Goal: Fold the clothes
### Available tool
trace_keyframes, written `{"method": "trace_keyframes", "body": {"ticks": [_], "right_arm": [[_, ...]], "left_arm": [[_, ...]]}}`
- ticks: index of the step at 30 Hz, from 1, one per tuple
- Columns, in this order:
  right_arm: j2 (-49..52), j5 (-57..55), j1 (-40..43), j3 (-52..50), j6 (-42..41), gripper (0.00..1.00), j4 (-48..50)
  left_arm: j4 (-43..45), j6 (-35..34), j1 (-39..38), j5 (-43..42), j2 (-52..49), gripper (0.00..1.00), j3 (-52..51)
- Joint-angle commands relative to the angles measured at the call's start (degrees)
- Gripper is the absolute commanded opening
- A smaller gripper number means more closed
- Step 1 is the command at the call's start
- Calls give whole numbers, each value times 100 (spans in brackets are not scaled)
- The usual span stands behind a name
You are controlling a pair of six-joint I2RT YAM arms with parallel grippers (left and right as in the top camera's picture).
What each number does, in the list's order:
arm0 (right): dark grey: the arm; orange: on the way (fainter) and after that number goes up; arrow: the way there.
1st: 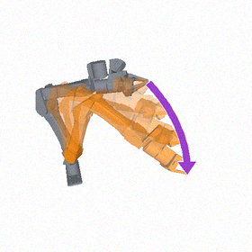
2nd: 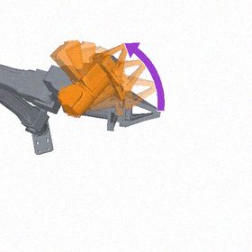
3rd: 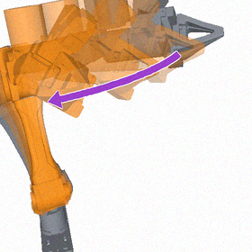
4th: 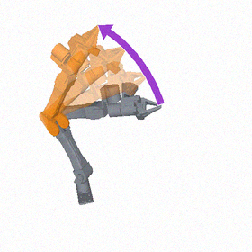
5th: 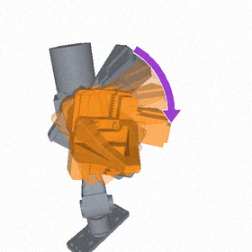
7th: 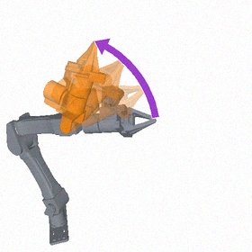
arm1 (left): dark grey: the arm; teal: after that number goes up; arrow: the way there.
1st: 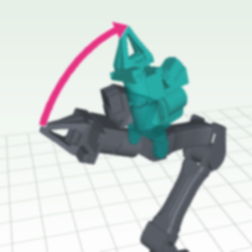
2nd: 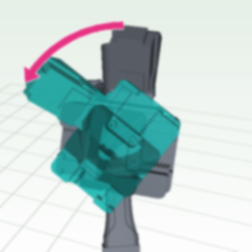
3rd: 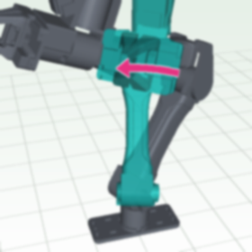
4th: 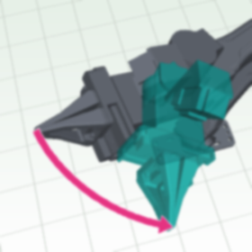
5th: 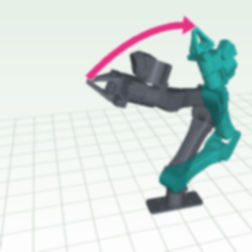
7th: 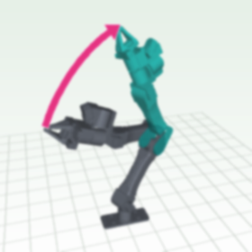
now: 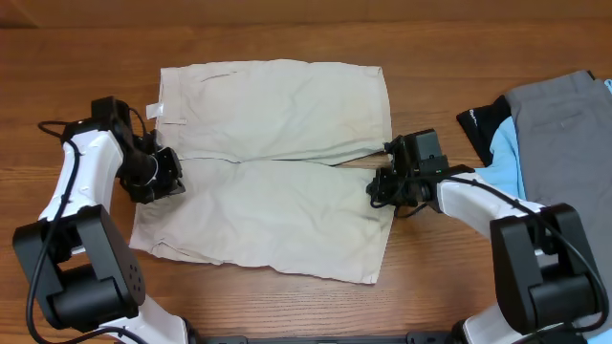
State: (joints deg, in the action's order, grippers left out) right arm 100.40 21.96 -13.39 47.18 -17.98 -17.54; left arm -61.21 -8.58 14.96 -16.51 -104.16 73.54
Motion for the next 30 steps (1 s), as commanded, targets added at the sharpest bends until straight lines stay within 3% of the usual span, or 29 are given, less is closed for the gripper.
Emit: {"method": "trace_keyframes", "body": {"ticks": [1, 8, 14, 24, 30], "right_arm": [[214, -914, 133, -50, 31, 4, 63], [214, -2107, 348, -50, -310, 4, 55], [203, -1628, 442, 136, -101, 4, 9], [-85, -472, 442, 2618, 343, 4, -1727], [203, -643, 442, 2750, 306, 4, -1021]], "left_arm": [[83, -39, -103, 459, 33, 4, -42], [127, -85, -116, 555, 33, 4, -44], [127, -87, -116, 551, 33, 4, -42], [262, -308, 94, 551, 35, 4, 11], [323, -323, 142, 664, 35, 20, 11]]}}
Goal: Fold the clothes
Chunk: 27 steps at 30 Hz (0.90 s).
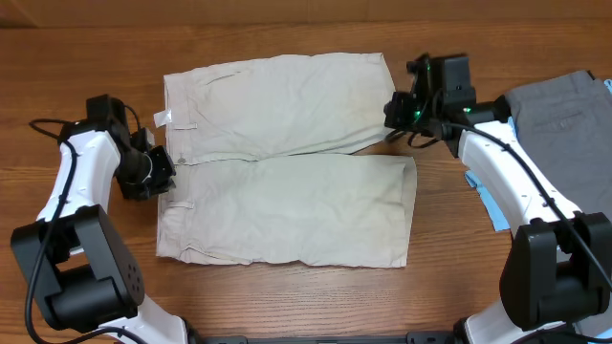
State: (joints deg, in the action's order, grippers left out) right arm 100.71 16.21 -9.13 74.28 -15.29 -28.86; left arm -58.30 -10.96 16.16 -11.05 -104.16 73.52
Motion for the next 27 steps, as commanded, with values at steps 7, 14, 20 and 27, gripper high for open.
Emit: {"method": "trace_keyframes", "body": {"ticks": [7, 14, 20, 27], "right_arm": [[1298, 63, 9, 37, 31, 4, 1239], [1493, -72, 11, 37, 35, 4, 717], [1495, -1001, 24, -138, 35, 4, 35], [1515, -1215, 31, -201, 31, 4, -2]], "left_arm": [[155, -83, 22, 116, 35, 100, 13], [160, -85, 22, 116, 35, 100, 13], [162, -85, 22, 116, 35, 100, 13], [162, -85, 22, 118, 35, 100, 13]]}}
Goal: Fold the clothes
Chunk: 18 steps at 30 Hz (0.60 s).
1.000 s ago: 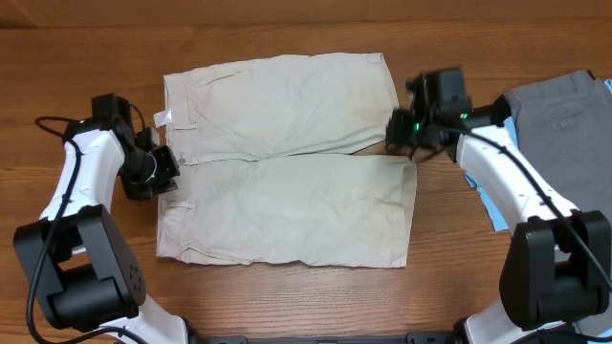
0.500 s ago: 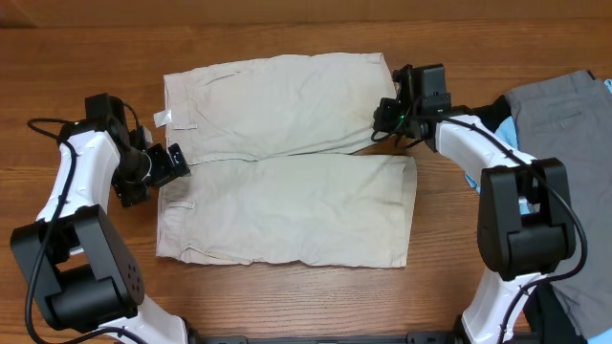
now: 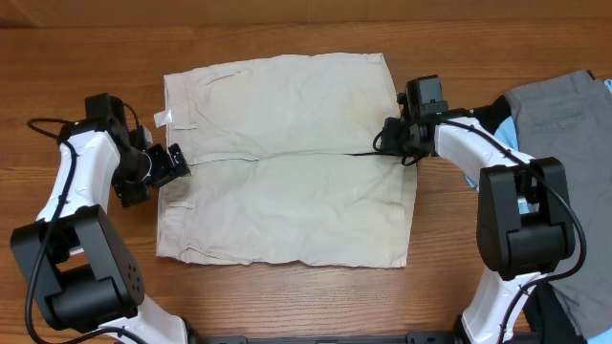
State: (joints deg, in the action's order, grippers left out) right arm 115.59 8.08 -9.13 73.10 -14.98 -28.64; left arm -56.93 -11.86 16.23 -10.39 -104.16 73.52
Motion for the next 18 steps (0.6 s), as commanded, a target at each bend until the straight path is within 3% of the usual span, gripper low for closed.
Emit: {"method": "trace_keyframes", "body": {"ticks": [1, 11, 15, 18], "right_arm": [[26, -424, 31, -83, 2, 4, -42], [26, -691, 31, -79, 2, 4, -210], [-302, -671, 52, 448, 22, 5, -627], [-929, -675, 52, 1399, -4, 23, -1513]], "left_arm": [[24, 4, 15, 50, 35, 100, 13], [24, 4, 13, 50, 35, 100, 13], [24, 4, 15, 50, 35, 100, 13], [24, 4, 15, 52, 35, 100, 13]]}}
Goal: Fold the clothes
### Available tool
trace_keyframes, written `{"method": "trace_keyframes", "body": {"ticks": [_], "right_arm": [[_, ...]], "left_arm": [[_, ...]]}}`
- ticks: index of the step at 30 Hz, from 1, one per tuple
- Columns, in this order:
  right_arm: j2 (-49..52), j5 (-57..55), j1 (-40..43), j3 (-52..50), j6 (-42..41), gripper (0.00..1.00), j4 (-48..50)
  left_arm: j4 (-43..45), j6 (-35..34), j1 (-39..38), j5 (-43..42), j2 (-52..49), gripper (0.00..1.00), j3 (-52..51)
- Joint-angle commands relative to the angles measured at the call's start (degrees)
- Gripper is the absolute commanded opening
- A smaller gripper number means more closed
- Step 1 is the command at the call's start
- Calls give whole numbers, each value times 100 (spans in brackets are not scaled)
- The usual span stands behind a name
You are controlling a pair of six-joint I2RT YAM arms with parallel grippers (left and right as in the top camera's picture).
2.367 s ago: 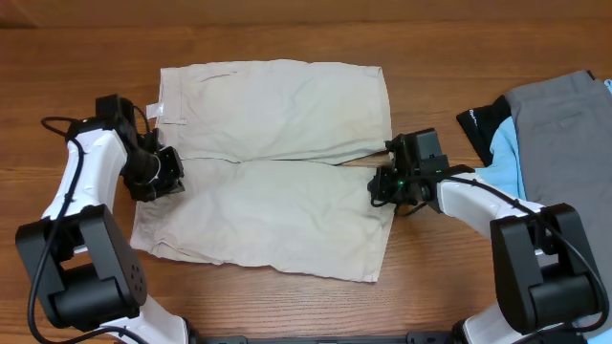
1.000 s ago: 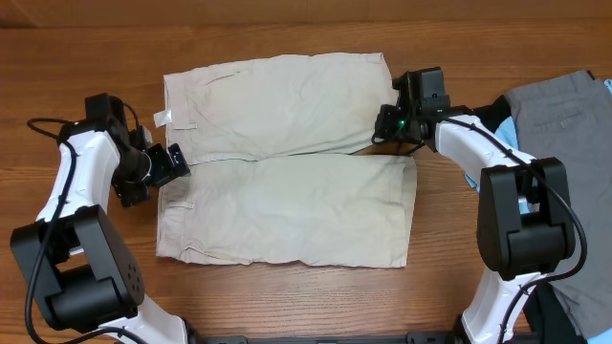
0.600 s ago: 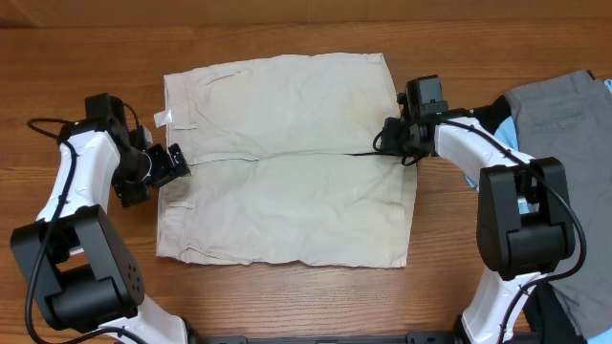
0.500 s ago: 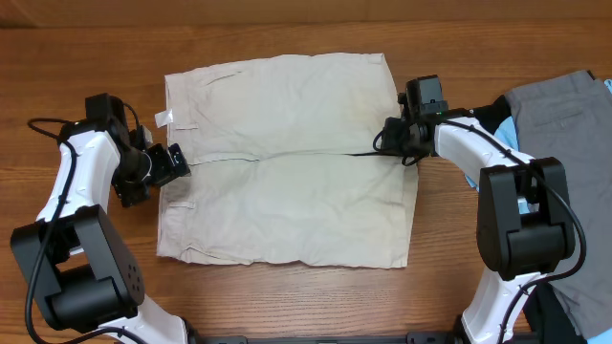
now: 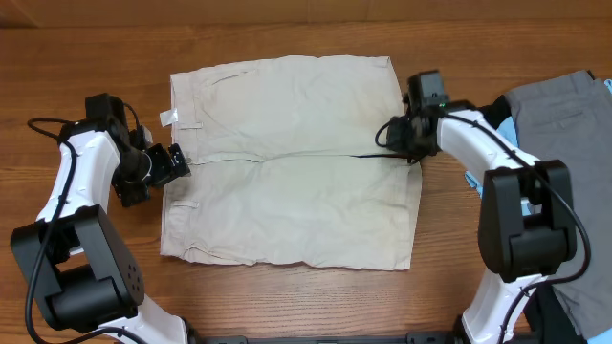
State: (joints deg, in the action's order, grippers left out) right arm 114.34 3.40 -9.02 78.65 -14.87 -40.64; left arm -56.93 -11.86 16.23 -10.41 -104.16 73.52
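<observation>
Beige shorts (image 5: 287, 162) lie spread flat on the wooden table, waistband to the left, both legs pointing right, a crease line running between the legs. My left gripper (image 5: 173, 163) is at the waistband's left edge, its fingers spread at the cloth's border. At the right edge my right gripper (image 5: 390, 145) sits where the two leg hems meet, shut on the cloth there.
A grey garment (image 5: 559, 115) lies at the far right edge, with a bit of blue cloth (image 5: 475, 181) and a black item (image 5: 495, 113) beside it. A black cable (image 5: 43, 124) loops left of the left arm. Bare wood (image 5: 287, 306) runs along the front.
The shorts have shifted slightly to the right, away from the left arm. My right gripper has moved a little right with the hem. The left gripper stays at the waistband.
First the shorts lay skewed, the lower leg angled left, with both grippers at the side edges. Then they lay straighter and my right gripper was up by the upper leg's hem. Later it was back at the hem junction, and the shorts now sit slightly further right.
</observation>
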Motion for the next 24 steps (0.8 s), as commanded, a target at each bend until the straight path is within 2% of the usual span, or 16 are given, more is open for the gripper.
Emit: {"method": "trace_keyframes", "body": {"ticks": [1, 2, 4, 10, 14, 18, 22, 24], "right_arm": [[-1010, -205, 42, 1202, -28, 29, -706], [-1215, -208, 37, 1530, -101, 36, -1108], [-1696, -205, 37, 2044, -433, 39, -2065], [-2734, -251, 35, 2116, -1434, 38, -4002], [-3567, -457, 35, 1744, -2361, 40, -5073], [-4411, -459, 35, 931, -2723, 45, -5145], [-5075, 225, 35, -531, -2736, 45, -4787], [-5226, 634, 35, -1641, -2739, 47, -4301]], "left_arm": [[24, 7, 15, 52, 35, 100, 13], [24, 4, 15, 52, 35, 100, 13], [24, 4, 15, 52, 35, 100, 13], [24, 4, 15, 52, 35, 100, 13], [24, 4, 15, 52, 35, 100, 13], [24, 4, 15, 52, 35, 100, 13], [22, 4, 15, 52, 35, 100, 13], [24, 7, 15, 52, 35, 100, 13]]}}
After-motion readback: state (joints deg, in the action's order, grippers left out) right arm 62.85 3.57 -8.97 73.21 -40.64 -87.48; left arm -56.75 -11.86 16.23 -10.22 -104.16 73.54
